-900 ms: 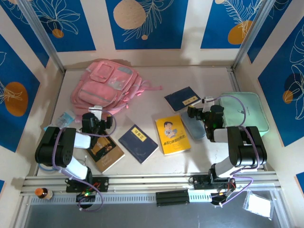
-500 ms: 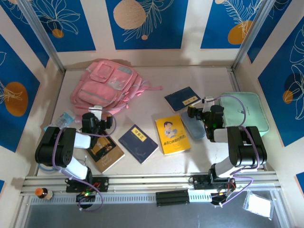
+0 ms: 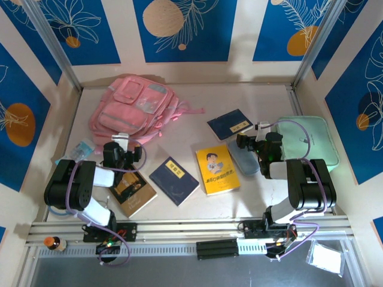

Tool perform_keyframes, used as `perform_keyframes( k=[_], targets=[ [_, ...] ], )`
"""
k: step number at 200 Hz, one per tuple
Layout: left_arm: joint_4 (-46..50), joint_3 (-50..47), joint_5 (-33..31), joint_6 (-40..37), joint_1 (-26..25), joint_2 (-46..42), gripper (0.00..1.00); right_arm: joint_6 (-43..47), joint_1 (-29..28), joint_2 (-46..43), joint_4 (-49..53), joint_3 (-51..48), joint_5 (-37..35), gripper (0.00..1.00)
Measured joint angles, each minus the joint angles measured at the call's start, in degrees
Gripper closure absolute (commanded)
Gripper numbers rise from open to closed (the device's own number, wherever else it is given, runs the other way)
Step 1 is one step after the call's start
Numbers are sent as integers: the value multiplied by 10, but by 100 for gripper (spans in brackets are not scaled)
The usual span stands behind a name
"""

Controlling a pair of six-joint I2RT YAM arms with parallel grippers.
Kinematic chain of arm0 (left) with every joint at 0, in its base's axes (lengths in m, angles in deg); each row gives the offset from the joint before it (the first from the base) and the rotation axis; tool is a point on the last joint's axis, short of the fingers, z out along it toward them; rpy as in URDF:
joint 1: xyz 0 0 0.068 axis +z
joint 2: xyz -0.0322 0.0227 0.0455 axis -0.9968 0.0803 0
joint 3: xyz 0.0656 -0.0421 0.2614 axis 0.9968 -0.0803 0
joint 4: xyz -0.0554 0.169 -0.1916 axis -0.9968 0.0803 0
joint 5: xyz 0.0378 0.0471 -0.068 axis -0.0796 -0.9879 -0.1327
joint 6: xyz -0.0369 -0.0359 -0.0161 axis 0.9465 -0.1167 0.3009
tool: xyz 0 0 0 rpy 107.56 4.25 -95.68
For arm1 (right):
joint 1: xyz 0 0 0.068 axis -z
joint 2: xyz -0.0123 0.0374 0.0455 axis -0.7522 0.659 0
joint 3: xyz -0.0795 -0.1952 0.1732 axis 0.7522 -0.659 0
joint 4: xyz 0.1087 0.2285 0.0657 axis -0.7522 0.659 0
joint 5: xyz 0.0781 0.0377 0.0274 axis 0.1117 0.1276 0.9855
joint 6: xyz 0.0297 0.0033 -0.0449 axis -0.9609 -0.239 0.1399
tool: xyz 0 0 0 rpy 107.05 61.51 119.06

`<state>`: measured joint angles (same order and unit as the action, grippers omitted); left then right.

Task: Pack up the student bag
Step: Move the student bag to the top-center of the table.

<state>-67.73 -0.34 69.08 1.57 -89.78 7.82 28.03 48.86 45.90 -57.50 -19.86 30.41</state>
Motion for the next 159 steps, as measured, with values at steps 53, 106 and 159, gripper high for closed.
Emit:
perform_keyframes(
  k=[53,106,159],
  targets=[
    [-7,-5,2,-1,0,-4,0,2,-5,-9,19,0,0,1],
    [24,-22,-16,0,-4,-144,0,20,-49,-100,108,32,-26,1],
    [178,65,-39,102,-6,-290,0,2,-113,-144,226,106,-52,1]
  ],
)
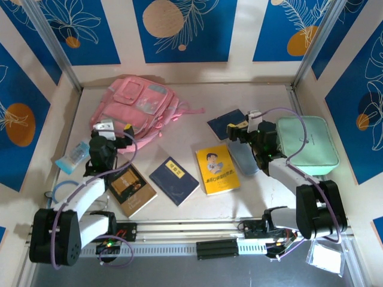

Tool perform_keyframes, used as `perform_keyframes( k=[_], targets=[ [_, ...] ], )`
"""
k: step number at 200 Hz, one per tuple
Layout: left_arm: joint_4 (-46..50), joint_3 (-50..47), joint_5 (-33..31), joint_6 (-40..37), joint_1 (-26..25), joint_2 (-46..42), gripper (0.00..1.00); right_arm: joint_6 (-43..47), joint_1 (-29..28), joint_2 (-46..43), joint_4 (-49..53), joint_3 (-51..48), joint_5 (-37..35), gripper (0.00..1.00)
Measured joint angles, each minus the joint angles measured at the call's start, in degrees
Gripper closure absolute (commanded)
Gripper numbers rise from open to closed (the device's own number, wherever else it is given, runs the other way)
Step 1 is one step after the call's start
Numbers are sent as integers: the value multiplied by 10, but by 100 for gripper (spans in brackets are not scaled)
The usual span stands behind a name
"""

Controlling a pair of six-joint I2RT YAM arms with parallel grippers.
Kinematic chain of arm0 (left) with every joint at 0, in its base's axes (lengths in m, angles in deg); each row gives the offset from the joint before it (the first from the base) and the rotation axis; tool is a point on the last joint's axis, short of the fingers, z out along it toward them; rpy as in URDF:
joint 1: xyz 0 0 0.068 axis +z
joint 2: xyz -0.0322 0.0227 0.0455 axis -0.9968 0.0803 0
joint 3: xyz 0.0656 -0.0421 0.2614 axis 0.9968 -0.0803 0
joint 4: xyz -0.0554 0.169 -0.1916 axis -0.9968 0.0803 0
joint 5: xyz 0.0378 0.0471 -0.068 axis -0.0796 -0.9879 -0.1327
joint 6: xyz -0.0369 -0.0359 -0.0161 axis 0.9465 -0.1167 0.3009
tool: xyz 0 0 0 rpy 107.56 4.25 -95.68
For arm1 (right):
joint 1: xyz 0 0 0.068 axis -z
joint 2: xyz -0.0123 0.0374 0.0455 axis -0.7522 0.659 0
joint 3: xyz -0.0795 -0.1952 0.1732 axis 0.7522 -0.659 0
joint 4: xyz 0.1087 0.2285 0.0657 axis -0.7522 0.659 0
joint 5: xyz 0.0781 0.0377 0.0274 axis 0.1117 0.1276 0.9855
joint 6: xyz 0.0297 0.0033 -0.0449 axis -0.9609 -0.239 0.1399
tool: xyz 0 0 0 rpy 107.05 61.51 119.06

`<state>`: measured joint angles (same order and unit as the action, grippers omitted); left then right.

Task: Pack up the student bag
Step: Move the student bag to the top-center of the table.

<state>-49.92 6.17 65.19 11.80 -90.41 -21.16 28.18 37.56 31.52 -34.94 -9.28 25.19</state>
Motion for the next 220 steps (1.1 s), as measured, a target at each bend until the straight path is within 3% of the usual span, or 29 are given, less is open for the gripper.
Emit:
perform_keyframes(
  k=[37,87,131,188,220],
  targets=[
    [162,132,19,81,0,35,0,-85,-34,7,97,77,-2,1],
    [255,269,92,147,0,203,0,-212,-38,122,239,228,33,1],
    [304,391,147,184,-5,353,6,-276,-42,174,291,243,82,1],
    [399,611,147,202,-27,534,12,-290,-64,194,304,264,119,1],
    [437,656,146,202,-49,591,14,-298,-68,200,304,267,128,2]
  ],
)
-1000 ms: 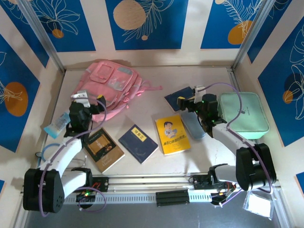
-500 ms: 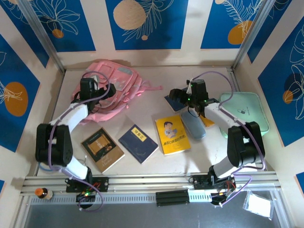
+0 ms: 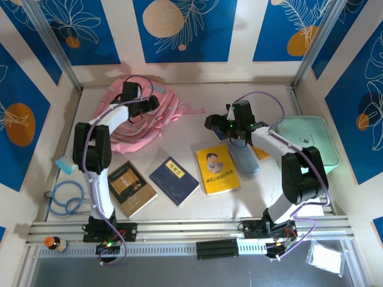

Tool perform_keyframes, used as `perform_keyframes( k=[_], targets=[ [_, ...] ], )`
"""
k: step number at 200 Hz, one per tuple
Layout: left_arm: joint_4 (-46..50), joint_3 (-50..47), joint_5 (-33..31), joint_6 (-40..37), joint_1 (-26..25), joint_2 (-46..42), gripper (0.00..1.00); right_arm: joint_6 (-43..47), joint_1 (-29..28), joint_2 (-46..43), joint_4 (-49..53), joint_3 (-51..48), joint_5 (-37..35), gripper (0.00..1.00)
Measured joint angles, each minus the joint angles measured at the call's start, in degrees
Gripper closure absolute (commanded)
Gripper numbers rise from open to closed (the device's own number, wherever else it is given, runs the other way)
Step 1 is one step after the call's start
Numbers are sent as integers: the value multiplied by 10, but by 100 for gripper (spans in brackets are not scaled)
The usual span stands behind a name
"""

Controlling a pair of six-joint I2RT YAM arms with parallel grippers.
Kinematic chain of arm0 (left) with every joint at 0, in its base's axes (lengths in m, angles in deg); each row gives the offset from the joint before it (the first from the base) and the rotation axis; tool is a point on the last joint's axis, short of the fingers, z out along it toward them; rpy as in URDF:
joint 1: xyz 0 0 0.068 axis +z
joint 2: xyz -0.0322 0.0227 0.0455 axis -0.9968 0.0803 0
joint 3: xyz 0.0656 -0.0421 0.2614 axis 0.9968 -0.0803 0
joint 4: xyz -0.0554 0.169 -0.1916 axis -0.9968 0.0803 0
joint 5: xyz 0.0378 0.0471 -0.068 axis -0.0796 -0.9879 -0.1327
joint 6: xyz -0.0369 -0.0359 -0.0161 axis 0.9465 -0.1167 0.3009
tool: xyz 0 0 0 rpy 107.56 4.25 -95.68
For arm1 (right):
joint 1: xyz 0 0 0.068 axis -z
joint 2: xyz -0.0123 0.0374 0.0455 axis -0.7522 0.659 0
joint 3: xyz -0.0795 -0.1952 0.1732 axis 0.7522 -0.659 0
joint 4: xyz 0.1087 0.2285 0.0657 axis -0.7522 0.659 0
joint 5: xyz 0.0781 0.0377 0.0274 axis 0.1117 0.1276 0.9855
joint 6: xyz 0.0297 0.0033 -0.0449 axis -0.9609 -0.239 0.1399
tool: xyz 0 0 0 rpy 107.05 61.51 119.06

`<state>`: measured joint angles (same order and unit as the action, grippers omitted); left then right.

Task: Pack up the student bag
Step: Move the student bag to the top-center of the table, then unzip the student bag at the top-center of the table.

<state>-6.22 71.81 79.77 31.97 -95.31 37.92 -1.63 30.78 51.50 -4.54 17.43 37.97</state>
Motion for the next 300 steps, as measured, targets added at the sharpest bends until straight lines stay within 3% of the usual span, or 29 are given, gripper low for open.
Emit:
perform_keyframes(
  k=[52,125,181,249,278,300],
  targets=[
    [23,10,-4,-24,-29,18,15,-26,0,36,3,14,21,16],
    [15,-37,40,-95,-118,-3,18,-71,-8,75,1,36,44,22],
    [109,-7,56,-87,-123,-53,16,-121,-17,181,2,139,89,29],
    [138,-228,26,1,-123,-300,16,-150,-33,296,58,286,100,41],
    [141,-327,42,46,-123,-370,17,-153,-41,319,81,309,100,47],
    [128,-387,63,81,-124,-400,17,-155,-48,326,91,311,100,57]
  ],
)
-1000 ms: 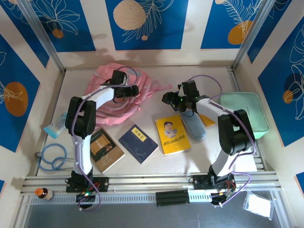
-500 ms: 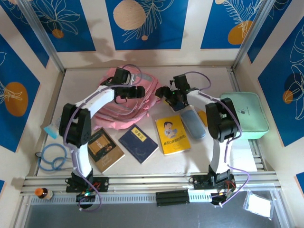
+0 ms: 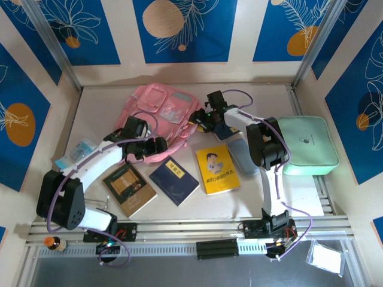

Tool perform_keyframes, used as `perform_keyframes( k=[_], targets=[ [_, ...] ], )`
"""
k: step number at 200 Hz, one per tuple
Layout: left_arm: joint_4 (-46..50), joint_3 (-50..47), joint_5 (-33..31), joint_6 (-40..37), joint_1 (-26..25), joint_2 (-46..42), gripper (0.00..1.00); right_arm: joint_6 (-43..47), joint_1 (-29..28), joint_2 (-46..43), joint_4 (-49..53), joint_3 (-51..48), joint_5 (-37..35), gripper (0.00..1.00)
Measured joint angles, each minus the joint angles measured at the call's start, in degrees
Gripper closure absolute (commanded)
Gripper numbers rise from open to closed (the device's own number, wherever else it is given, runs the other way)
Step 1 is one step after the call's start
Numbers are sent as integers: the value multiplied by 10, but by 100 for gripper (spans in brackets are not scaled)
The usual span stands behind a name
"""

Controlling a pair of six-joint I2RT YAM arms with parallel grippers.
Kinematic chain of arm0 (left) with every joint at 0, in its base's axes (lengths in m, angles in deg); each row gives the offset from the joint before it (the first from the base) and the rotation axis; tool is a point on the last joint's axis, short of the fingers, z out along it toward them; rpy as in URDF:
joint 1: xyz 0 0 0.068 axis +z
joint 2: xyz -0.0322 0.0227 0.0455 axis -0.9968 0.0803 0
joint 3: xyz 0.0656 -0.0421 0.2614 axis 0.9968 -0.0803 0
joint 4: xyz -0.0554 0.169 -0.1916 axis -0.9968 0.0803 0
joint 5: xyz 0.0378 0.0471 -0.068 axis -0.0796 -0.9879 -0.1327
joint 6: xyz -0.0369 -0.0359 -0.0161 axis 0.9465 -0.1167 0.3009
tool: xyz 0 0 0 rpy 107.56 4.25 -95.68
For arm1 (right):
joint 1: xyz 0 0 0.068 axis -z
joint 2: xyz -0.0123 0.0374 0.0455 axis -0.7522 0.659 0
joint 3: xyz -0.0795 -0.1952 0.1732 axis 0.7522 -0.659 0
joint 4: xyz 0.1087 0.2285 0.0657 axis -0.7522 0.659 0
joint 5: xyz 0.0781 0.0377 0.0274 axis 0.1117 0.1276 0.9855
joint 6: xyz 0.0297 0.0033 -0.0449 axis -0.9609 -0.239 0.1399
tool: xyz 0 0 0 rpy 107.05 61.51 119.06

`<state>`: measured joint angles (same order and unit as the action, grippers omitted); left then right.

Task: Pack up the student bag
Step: Unzip the student bag at the top-center of the table.

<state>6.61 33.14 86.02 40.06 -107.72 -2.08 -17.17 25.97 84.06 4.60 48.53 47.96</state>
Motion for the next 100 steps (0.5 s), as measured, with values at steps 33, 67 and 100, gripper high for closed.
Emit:
perform_keyframes(
  k=[33,67,100],
  targets=[
    [-56,-55,41,50,2,4,16,-11,-3,8,2,1,2,81],
    [-122,-51,59,68,15,52,16,-12,2,8,-2,1,11,97],
    [-147,-12,71,71,39,120,17,-12,10,-7,-30,-28,8,98]
  ],
)
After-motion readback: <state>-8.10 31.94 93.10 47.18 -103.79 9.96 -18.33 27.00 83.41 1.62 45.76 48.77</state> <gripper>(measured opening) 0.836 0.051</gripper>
